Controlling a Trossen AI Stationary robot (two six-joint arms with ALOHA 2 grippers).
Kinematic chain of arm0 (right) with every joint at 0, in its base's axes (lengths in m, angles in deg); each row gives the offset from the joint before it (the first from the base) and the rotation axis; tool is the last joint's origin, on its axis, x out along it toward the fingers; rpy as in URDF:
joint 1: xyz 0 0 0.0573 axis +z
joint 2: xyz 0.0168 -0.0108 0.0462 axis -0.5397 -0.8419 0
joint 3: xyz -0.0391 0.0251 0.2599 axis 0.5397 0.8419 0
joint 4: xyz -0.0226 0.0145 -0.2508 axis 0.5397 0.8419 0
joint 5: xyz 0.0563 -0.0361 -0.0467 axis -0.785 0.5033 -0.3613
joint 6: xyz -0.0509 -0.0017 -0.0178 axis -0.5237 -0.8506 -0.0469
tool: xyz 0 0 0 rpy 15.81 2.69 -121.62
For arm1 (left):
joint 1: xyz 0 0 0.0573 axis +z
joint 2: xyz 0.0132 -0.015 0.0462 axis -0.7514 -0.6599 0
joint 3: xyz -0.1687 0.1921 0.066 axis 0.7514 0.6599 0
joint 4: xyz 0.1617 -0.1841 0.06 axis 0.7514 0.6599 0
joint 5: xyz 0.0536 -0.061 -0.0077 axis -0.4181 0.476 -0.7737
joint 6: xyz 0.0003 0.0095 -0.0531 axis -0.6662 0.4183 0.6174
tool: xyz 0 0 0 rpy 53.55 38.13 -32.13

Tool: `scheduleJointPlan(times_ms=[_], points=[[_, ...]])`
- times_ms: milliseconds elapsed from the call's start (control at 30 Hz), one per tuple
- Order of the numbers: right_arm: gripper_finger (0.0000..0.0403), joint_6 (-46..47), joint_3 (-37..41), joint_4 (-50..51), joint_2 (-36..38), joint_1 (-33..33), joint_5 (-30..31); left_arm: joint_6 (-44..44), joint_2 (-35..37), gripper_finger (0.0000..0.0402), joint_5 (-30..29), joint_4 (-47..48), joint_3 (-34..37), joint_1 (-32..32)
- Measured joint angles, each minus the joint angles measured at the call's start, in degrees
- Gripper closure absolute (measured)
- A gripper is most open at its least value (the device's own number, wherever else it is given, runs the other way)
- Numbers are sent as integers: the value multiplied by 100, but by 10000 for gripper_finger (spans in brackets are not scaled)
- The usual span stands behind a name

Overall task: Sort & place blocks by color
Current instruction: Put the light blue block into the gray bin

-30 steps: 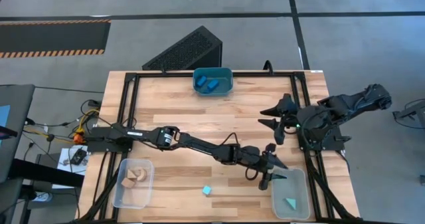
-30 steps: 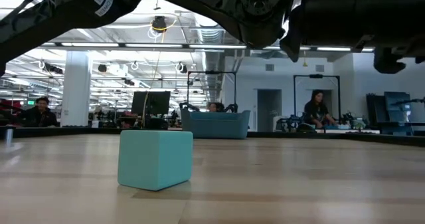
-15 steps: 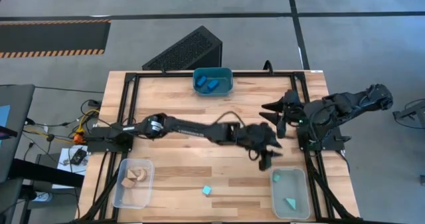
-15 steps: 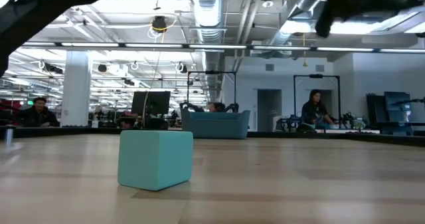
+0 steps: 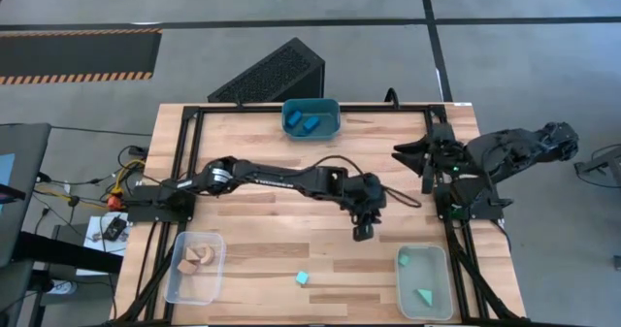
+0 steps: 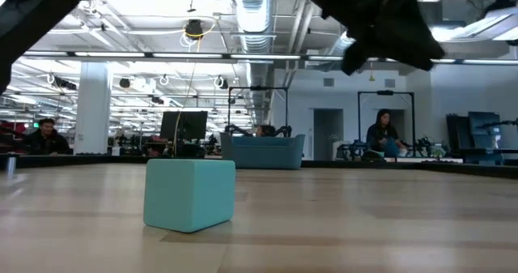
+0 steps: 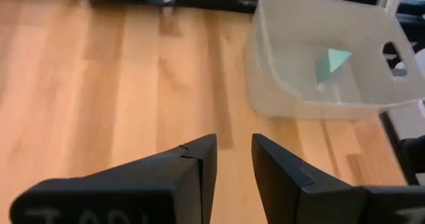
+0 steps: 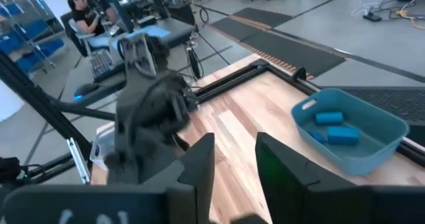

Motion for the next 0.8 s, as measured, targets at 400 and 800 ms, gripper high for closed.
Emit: scheduleJointPlan(times_ms=[400, 800], points=[[287, -1, 89, 817, -87, -168, -27, 826, 2464, 322, -243, -2819, 4363, 276], [317, 378, 361, 38, -1699, -328, -733, 1287, 4370, 322, -867, -2998, 6709, -144]])
